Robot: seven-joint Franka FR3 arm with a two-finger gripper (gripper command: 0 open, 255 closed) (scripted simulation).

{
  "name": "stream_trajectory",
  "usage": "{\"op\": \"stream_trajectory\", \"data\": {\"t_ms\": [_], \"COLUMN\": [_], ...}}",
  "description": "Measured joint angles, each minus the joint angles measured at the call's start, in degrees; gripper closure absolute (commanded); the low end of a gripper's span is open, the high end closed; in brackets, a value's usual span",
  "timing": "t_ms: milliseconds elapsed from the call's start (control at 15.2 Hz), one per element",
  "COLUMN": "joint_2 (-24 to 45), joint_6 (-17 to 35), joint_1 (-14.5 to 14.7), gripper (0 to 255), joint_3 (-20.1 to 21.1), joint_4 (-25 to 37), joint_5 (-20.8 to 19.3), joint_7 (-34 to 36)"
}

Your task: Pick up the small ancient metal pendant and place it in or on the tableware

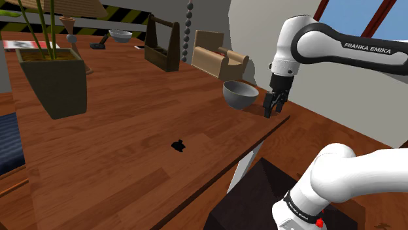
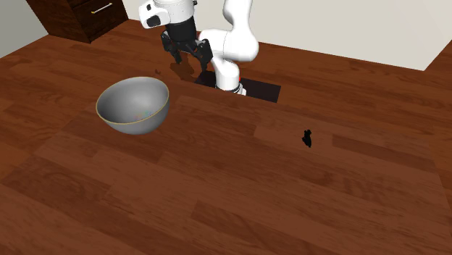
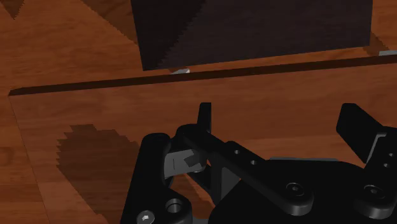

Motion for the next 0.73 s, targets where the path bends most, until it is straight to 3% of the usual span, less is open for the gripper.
{"op": "stream_trajectory", "data": {"t_ms": [198, 726], "joint_2": [1.0, 8.4], "joint_6": [1.3, 9.3], "joint_1": [1.0, 7.1], "gripper": [0, 0], "joint_3": [0.9, 7.7], "joint_4": [0.2, 3.1], "joint_5": [0.9, 6.1], "joint_7": [0.2, 1.9]}}
